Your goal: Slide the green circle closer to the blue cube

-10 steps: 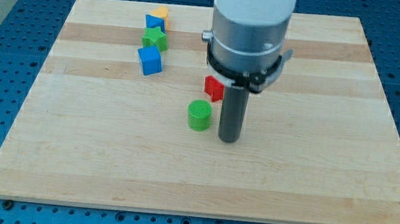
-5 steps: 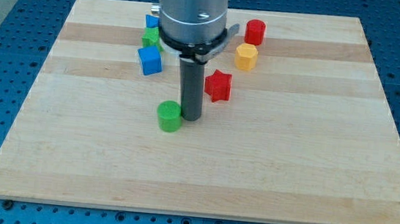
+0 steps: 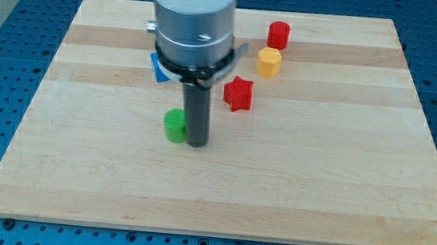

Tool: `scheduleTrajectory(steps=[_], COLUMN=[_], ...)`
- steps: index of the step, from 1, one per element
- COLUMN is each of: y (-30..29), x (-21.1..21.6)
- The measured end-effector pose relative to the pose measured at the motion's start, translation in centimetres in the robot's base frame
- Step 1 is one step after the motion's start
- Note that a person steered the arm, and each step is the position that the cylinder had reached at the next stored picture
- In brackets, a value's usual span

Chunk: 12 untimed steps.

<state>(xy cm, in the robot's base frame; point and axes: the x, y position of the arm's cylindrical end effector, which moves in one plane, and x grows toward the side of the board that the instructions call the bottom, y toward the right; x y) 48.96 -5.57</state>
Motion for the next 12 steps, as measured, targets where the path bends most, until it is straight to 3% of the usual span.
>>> scheduleTrajectory(steps=[3,5,6,7,8,9,12], y=[-1.4,-1.1,-0.3,-1.6,-3.3,-4.4,-4.9], x=[-2.4,0.4,5.2,7.0,5.4,0.5,-1.3])
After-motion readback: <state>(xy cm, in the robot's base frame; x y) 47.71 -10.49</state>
